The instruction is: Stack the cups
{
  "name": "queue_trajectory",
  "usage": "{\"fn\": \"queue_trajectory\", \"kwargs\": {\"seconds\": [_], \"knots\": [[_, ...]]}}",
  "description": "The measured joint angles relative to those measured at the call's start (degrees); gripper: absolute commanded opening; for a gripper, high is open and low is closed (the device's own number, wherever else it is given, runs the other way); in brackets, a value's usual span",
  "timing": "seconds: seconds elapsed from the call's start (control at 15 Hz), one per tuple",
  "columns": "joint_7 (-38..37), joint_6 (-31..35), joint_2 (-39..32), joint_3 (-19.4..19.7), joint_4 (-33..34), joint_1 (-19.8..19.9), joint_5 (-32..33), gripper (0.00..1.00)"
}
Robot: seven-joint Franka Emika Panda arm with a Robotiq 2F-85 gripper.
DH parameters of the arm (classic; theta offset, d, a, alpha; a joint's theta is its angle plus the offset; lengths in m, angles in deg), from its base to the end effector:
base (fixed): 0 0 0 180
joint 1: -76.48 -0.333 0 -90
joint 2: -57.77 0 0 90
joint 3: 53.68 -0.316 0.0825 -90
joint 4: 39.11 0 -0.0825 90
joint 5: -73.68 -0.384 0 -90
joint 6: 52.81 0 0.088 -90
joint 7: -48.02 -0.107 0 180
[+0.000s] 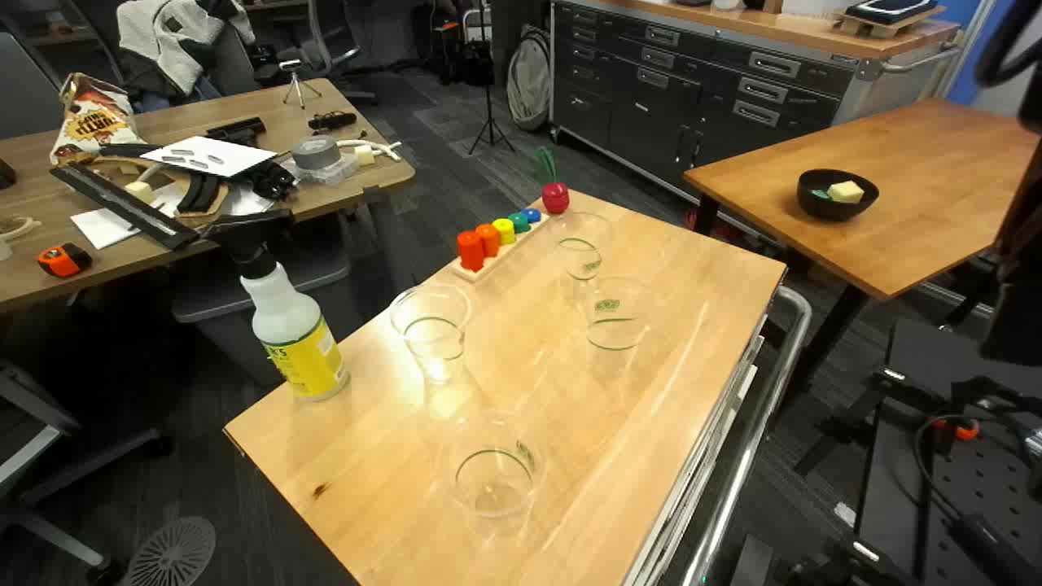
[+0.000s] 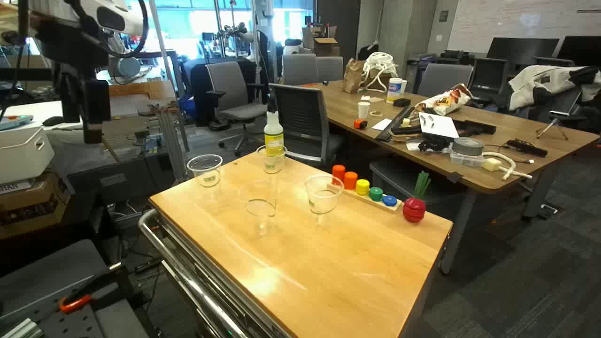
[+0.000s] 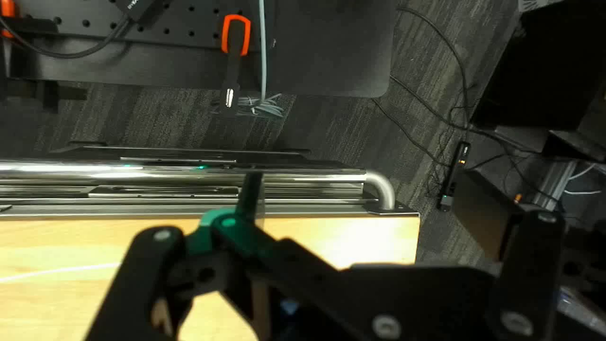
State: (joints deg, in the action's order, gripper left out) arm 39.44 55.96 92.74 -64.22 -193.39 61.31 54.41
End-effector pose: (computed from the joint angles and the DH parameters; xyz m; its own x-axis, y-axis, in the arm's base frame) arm 0.2903 0.1625 0.3999 0.9667 0.1316 -0.2197 0.0986 -0.9830 -0.1549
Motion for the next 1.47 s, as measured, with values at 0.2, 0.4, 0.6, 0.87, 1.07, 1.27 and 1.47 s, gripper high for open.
{"fn": "queue_trajectory", "kwargs": {"seconds": [0.2, 0.4, 0.6, 0.87, 1.07, 1.27, 1.47], "knots": [[0.0, 0.0, 0.0, 0.0, 0.1, 0.0, 0.0, 1.00], [0.0, 0.0, 0.0, 0.0, 0.1, 0.0, 0.0, 1.00], [0.0, 0.0, 0.0, 0.0, 0.1, 0.0, 0.0, 1.00], [0.0, 0.0, 0.0, 0.0, 0.1, 0.0, 0.0, 1.00], [0.0, 0.0, 0.0, 0.0, 0.1, 0.0, 0.0, 1.00], [0.3, 0.3, -0.3, 0.0, 0.1, 0.3, 0.1, 1.00], [1.8, 2.5, -2.0, 0.8, 1.2, 2.3, 2.0, 1.00]]}}
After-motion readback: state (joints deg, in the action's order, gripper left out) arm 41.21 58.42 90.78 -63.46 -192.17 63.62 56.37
